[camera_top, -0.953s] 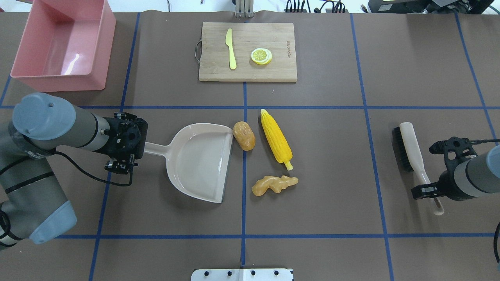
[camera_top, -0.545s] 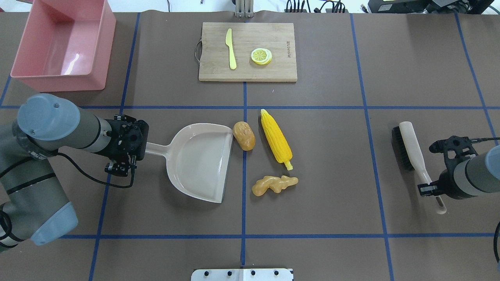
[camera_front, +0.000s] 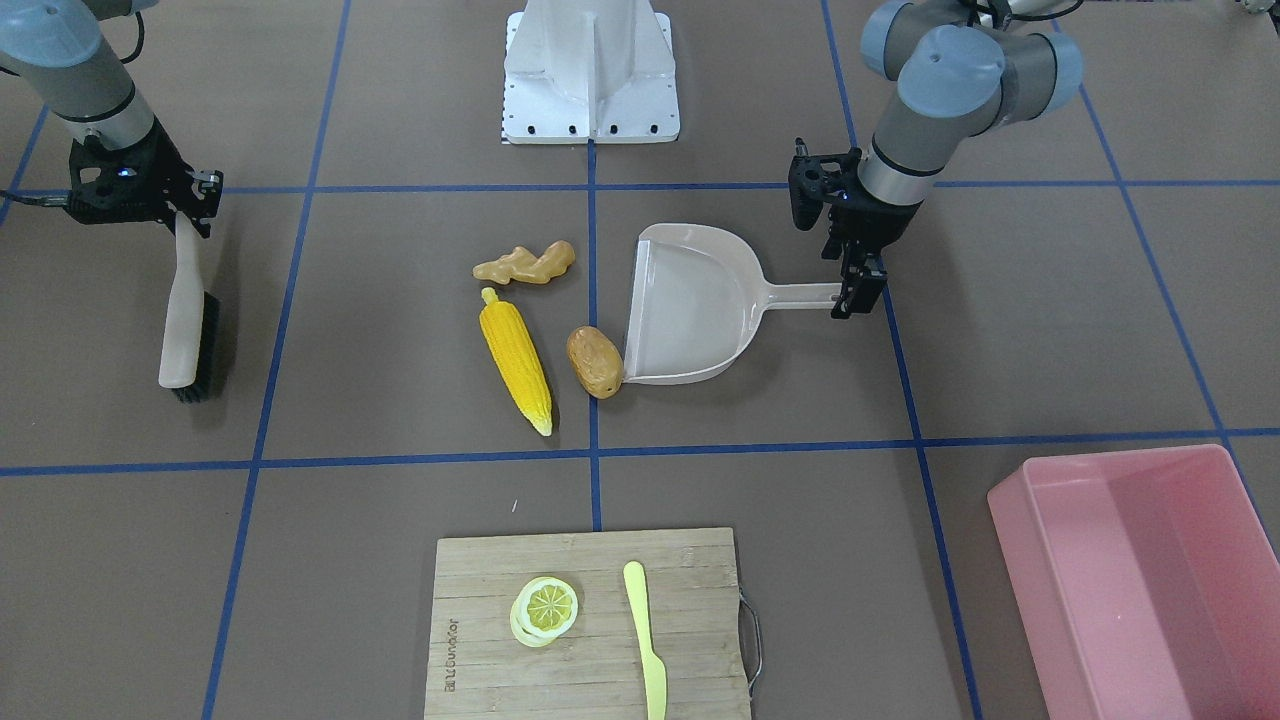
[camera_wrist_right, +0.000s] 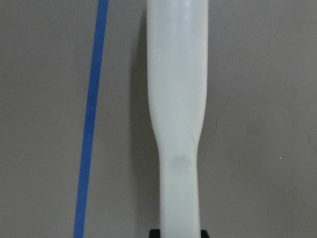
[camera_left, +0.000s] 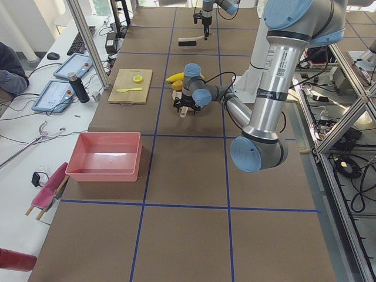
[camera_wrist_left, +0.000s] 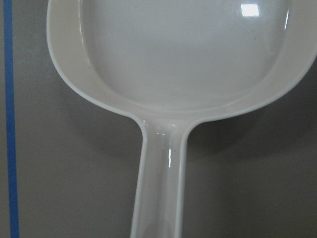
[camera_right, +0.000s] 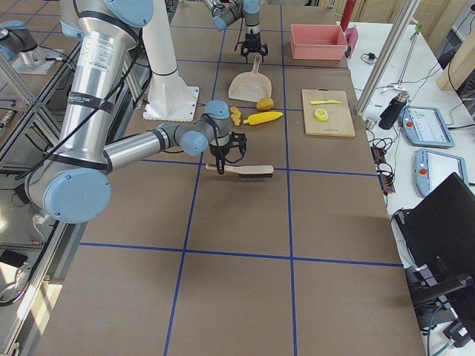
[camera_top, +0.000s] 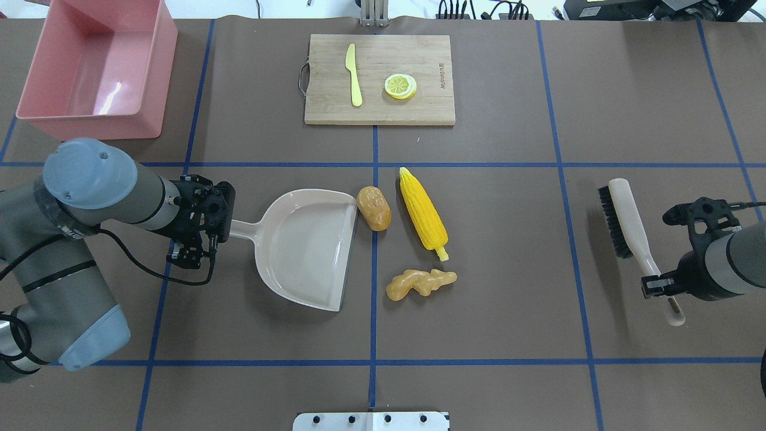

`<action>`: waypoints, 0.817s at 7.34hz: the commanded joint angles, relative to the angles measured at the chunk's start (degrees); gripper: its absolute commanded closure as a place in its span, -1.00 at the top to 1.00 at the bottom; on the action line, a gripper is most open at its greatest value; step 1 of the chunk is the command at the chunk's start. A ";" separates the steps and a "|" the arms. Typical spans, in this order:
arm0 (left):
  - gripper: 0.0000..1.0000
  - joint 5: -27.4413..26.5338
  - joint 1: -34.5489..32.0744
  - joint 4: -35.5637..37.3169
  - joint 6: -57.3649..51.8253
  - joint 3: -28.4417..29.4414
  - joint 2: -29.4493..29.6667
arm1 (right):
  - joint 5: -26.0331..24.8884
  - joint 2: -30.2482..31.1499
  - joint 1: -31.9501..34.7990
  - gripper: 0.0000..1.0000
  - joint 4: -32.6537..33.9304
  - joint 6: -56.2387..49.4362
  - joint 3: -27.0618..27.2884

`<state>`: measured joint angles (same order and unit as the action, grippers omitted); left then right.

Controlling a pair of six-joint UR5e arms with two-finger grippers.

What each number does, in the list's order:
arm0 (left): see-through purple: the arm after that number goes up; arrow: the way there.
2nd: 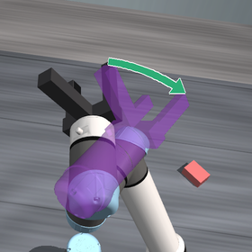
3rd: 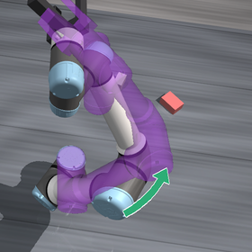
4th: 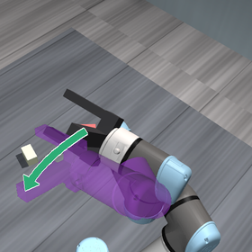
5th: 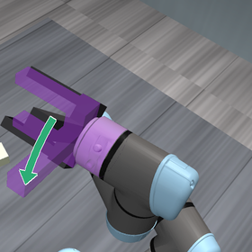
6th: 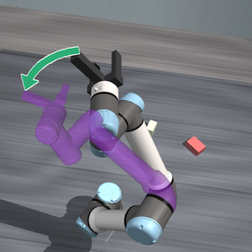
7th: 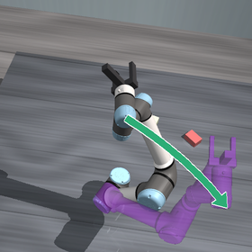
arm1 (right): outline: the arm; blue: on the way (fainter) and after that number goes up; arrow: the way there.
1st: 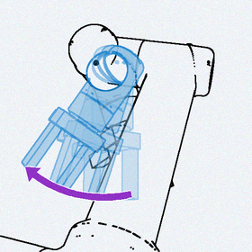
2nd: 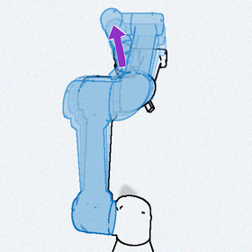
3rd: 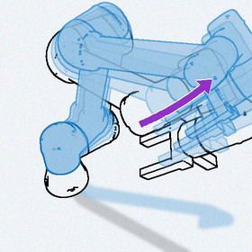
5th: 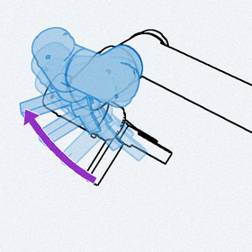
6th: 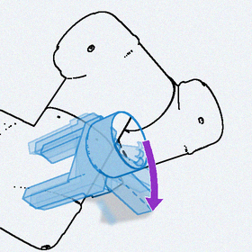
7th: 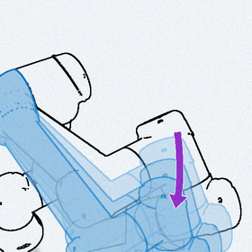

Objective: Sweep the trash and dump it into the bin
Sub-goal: 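Grasp the dustpan handle with left gripper while right gripper grasps and lifts brush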

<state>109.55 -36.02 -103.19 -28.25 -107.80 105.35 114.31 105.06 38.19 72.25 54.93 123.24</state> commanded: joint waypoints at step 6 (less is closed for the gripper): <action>0.86 0.31 0.34 3.69 -0.49 0.92 1.71 | -9.01 -32.86 -3.64 -1.00 34.61 -7.38 -4.03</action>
<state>109.79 -35.72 -99.51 -28.72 -106.90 107.11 107.17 77.33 36.28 104.87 48.08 123.10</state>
